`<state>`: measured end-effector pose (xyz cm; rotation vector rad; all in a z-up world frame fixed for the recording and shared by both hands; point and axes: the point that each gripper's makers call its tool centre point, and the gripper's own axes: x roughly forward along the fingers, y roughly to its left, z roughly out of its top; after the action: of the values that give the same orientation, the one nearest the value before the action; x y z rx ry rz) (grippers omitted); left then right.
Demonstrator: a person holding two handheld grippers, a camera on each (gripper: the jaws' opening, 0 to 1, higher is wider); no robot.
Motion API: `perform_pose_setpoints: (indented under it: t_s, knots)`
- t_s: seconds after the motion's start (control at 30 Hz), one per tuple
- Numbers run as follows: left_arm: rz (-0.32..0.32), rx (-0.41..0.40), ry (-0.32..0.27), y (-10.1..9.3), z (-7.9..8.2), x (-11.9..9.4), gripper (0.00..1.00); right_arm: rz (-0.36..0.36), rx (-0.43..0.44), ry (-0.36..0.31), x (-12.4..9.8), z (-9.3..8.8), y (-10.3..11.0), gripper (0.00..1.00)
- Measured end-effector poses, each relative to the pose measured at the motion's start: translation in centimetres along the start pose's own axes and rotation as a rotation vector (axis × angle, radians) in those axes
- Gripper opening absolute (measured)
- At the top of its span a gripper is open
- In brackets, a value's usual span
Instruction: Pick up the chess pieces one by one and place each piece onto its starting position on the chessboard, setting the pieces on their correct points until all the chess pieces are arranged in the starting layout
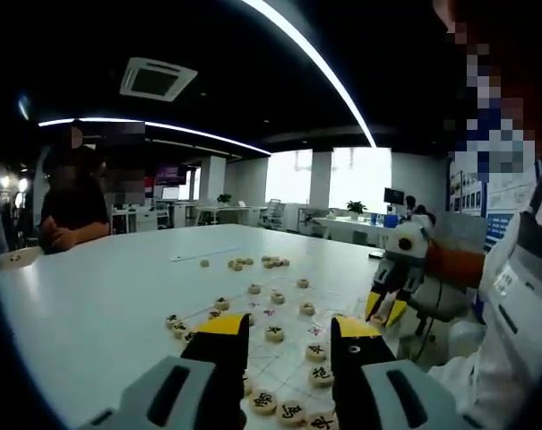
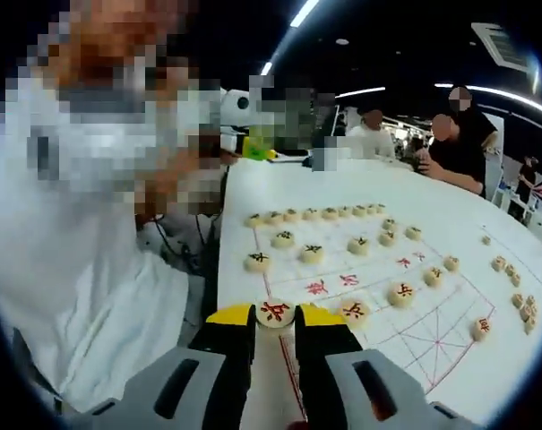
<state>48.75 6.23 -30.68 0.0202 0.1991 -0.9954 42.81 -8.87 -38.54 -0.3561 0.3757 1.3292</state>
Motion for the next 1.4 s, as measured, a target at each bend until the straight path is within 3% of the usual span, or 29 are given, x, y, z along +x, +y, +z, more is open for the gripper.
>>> perform_pose_setpoints:
  t_s: [0.33, 0.9, 1.17, 1.3, 1.4]
  knots:
    - [-0.036, 0.007, 0.005, -0.9, 0.0, 0.3, 0.38, 0.004, 0.021, -0.003, 0.2, -0.6, -0.5, 0.19]
    - [-0.124, 0.072, 0.077, -3.0, -1.5, -0.1, 0.39, 0.003, 0.041, 0.018, 0.8, -1.5, -0.3, 0.2]
    - [-0.154, 0.089, 0.1, -3.7, -2.0, 0.0, 0.39, -0.009, 0.044, -0.033, -0.2, -0.1, -0.8, 0.24]
    - [-0.153, 0.089, 0.106, -3.6, -2.2, 0.1, 0.39, -0.021, 0.054, -0.105, -1.1, 1.9, -1.6, 0.24]
    - [-0.145, 0.084, 0.106, -3.4, -2.2, 0.1, 0.39, -0.077, 0.093, -0.177, -2.1, 3.9, -3.5, 0.25]
